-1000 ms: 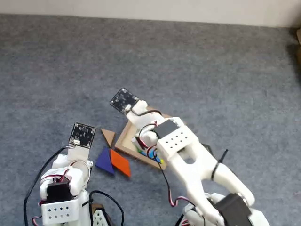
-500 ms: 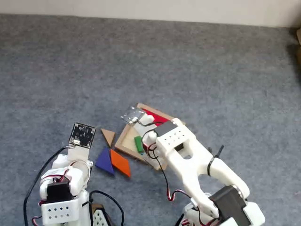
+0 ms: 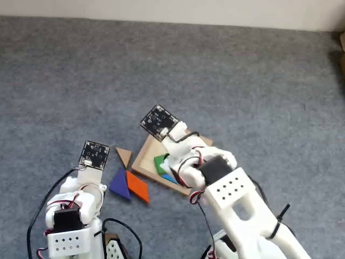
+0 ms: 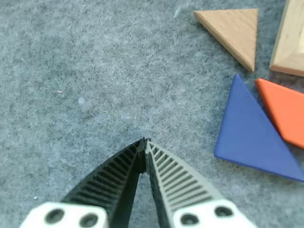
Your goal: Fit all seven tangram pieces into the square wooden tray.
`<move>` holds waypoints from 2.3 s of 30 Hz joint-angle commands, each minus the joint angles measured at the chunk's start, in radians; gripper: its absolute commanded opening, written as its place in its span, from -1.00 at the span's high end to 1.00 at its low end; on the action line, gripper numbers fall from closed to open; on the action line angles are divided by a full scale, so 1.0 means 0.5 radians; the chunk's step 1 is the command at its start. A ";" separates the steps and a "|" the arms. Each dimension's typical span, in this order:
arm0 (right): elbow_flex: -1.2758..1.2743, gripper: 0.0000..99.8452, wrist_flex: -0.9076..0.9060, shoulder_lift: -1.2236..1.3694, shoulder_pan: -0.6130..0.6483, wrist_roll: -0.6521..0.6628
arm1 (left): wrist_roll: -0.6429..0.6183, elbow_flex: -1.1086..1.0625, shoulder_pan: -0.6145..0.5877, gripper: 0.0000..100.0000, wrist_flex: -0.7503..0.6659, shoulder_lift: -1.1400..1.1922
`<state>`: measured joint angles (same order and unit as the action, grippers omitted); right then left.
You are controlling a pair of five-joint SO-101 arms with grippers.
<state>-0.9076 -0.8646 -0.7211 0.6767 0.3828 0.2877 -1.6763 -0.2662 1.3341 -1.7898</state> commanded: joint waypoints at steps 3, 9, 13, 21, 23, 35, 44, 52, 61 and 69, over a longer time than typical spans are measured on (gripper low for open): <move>-0.161 0.87 0.535 0.170 -0.020 -0.021 | 0.018 -0.041 -0.026 0.99 0.009 -0.060; -0.186 0.87 0.787 0.560 -0.020 -0.021 | 0.018 -0.041 -0.026 0.99 0.009 -0.060; -0.186 0.87 0.781 0.824 -0.020 -0.015 | 0.018 -0.041 -0.026 0.99 0.009 -0.060; -0.152 0.87 0.376 0.873 -0.084 0.021 | 0.018 -0.041 -0.026 0.99 0.009 -0.060; -0.100 0.87 0.250 0.821 -0.118 0.141 | 0.018 -0.041 -0.026 0.99 0.009 -0.060; -0.057 0.87 -0.222 -0.032 -0.318 0.233 | 0.018 -0.041 -0.026 0.99 0.009 -0.060; -0.259 0.87 -0.557 -1.017 -0.572 0.233 | 0.018 -0.041 -0.026 0.99 0.009 -0.060; -0.658 0.87 -0.542 -1.625 -0.720 -0.169 | 0.018 -0.041 -0.026 0.99 0.009 -0.060; -1.192 0.87 -0.311 -2.248 -0.821 -0.368 | 0.018 -0.041 -0.026 0.99 0.009 -0.060; -1.484 0.90 -0.287 -2.196 -0.821 -0.371 | 0.018 -0.041 -0.026 0.99 0.009 -0.060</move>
<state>-1.6134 -1.0273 -1.8151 0.2762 0.2094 0.2877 -1.6763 -0.2662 1.3341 -1.7898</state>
